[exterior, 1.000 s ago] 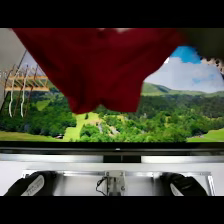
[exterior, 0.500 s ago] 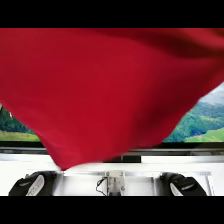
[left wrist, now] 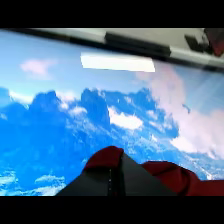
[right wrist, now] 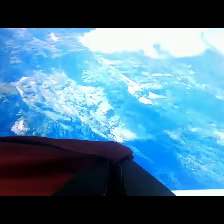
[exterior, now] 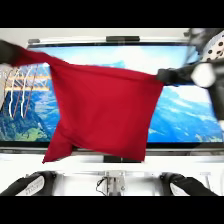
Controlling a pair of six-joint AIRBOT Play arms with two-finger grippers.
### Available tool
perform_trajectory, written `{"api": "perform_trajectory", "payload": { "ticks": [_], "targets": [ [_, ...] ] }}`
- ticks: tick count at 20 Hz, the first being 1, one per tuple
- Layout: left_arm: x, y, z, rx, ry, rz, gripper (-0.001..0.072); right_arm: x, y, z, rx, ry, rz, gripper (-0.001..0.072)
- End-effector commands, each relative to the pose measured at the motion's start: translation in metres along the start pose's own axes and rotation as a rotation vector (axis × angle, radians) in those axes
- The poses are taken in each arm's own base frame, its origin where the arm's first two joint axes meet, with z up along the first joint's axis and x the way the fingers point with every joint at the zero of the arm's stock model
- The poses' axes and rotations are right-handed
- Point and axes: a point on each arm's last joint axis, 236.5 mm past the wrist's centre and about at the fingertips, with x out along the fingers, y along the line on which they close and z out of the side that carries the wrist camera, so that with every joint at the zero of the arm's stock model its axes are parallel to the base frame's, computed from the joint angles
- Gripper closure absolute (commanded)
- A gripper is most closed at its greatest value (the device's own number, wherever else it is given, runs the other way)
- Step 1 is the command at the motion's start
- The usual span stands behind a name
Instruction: Fold the shirts.
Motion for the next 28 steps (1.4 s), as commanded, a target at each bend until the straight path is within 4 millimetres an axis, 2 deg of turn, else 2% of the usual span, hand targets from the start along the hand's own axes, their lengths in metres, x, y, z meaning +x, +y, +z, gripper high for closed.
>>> {"api": "perform_trajectory", "payload": {
  "ticks": [1, 3, 4, 5, 6, 7, 8, 9, 11, 12, 13, 14, 15, 17, 18, 20, 21, 23, 25, 27, 28],
  "targets": [
    [0.1, 0.003, -0.096, -0.056, 0.254, -0.052, 0.0672, 0.103, 0.009, -0.028, 0.158, 0.114, -0.025, 0.0637],
    [0.139, 0.001, -0.147, -0.073, 0.385, -0.068, 0.067, 0.138, 0.017, -0.058, 0.2, 0.221, -0.018, 0.0637],
    [0.151, 0.001, -0.169, -0.081, 0.443, -0.073, 0.0646, 0.151, 0.022, -0.071, 0.218, 0.267, -0.01, 0.0637],
    [0.158, 0.001, -0.19, -0.103, 0.503, -0.075, 0.0579, 0.16, 0.027, -0.08, 0.239, 0.301, 0.003, 0.0638],
    [0.16, 0.002, -0.204, -0.133, 0.551, -0.072, 0.0415, 0.165, 0.033, -0.085, 0.259, 0.32, 0.022, 0.0616],
    [0.158, 0.006, -0.212, -0.143, 0.588, -0.071, 0.0204, 0.166, 0.035, -0.083, 0.26, 0.313, 0.032, 0.0507],
    [0.151, 0.013, -0.214, -0.146, 0.619, -0.066, 0.0123, 0.161, 0.034, -0.076, 0.242, 0.295, 0.04, 0.0283],
    [0.138, 0.026, -0.21, -0.138, 0.663, -0.049, 0.0123, 0.152, 0.029, -0.067, 0.203, 0.284, 0.045, 0.0165],
    [0.095, 0.07, -0.196, -0.12, 0.773, 0.039, 0.0124, 0.116, 0.002, -0.054, 0.077, 0.305, 0.025, 0.0162],
    [0.068, 0.099, -0.193, -0.142, 0.839, 0.126, 0.0125, 0.097, -0.017, -0.057, 0.013, 0.344, 0.012, 0.0162],
    [0.035, 0.128, -0.196, -0.187, 0.918, 0.224, 0.0125, 0.077, -0.041, -0.069, -0.017, 0.419, -0.008, 0.0162],
    [0.005, 0.148, -0.205, -0.229, 0.995, 0.283, 0.0126, 0.06, -0.063, -0.086, -0.023, 0.509, -0.024, 0.0162],
    [-0.019, 0.159, -0.217, -0.287, 1.055, 0.31, 0.0126, 0.044, -0.082, -0.106, -0.017, 0.6, -0.026, 0.0162],
    [-0.048, 0.162, -0.258, -0.392, 1.136, 0.313, 0.0127, 0.025, -0.099, -0.148, 0.04, 0.718, 0.015, 0.0162],
    [-0.056, 0.159, -0.286, -0.409, 1.165, 0.304, 0.0127, 0.021, -0.099, -0.165, 0.074, 0.741, 0.055, 0.0162],
    [-0.06, 0.153, -0.336, -0.427, 1.18, 0.284, 0.0127, 0.019, -0.087, -0.197, 0.15, 0.754, 0.147, 0.0162],
    [-0.055, 0.147, -0.357, -0.456, 1.163, 0.26, 0.0126, 0.02, -0.081, -0.209, 0.169, 0.762, 0.173, 0.0162],
    [-0.04, 0.131, -0.381, -0.511, 1.12, 0.174, 0.0127, 0.021, -0.074, -0.234, 0.192, 0.805, 0.197, 0.0162],
    [-0.024, 0.127, -0.388, -0.551, 1.051, 0.147, 0.0127, 0.023, -0.062, -0.249, 0.229, 0.838, 0.244, 0.0162],
    [-0.014, 0.13, -0.386, -0.555, 1.002, 0.151, 0.0129, 0.027, -0.054, -0.257, 0.254, 0.842, 0.272, 0.016],
    [-0.011, 0.132, -0.385, -0.549, 0.987, 0.157, 0.0132, 0.03, -0.054, -0.261, 0.264, 0.842, 0.271, 0.0022]
  ]
}}
